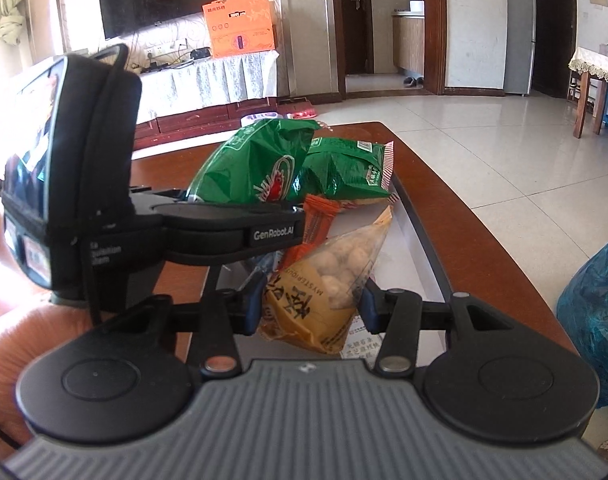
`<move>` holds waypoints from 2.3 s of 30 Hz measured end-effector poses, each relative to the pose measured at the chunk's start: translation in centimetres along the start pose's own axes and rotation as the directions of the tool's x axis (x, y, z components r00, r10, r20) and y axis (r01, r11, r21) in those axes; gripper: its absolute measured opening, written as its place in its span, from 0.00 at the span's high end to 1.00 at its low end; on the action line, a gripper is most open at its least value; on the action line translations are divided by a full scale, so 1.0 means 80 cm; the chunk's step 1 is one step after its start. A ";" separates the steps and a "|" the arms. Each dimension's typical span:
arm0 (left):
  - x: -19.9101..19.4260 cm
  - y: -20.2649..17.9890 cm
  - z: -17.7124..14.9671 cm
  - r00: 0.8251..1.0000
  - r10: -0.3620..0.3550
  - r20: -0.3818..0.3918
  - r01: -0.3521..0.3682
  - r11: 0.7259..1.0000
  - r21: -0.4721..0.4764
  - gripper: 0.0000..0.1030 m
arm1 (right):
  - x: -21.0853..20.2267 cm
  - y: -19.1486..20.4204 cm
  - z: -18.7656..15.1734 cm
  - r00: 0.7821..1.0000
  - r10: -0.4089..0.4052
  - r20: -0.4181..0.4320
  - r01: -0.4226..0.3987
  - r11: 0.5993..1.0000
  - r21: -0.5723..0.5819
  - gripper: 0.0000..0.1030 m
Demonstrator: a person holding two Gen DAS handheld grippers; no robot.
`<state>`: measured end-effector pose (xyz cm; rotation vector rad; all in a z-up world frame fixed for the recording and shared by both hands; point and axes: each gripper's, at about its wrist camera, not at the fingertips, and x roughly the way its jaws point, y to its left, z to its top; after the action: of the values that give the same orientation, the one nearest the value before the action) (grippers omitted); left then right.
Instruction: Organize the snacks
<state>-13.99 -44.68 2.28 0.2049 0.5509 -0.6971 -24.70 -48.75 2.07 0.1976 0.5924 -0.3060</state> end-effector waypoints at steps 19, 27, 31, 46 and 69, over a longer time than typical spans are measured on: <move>0.011 0.001 0.001 1.000 0.003 -0.011 -0.002 1.000 0.022 0.32 | 0.014 0.010 0.000 0.999 -0.031 -0.030 0.030 0.999 -0.035 0.52; 0.022 0.000 0.000 1.000 -0.001 -0.018 0.002 1.000 0.024 0.30 | 0.022 0.016 -0.001 0.997 -0.061 -0.039 0.059 0.997 -0.056 0.52; 0.023 -0.002 -0.002 1.000 -0.002 -0.018 0.002 1.000 0.019 0.29 | 0.025 0.016 -0.003 0.997 -0.066 -0.041 0.064 0.996 -0.061 0.52; 0.021 0.012 0.000 0.999 -0.046 -0.020 0.046 0.998 -0.038 0.24 | 0.005 0.020 -0.005 0.997 -0.073 0.037 0.076 0.994 -0.076 0.44; -0.013 0.009 0.007 0.991 -0.124 0.051 0.126 0.992 -0.033 0.24 | 0.005 0.015 -0.002 0.984 -0.170 0.048 0.174 0.981 -0.091 0.44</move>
<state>-13.93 -43.79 3.29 0.1202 0.5323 -0.8110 -24.09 -47.70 1.83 0.0480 0.5837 -0.4470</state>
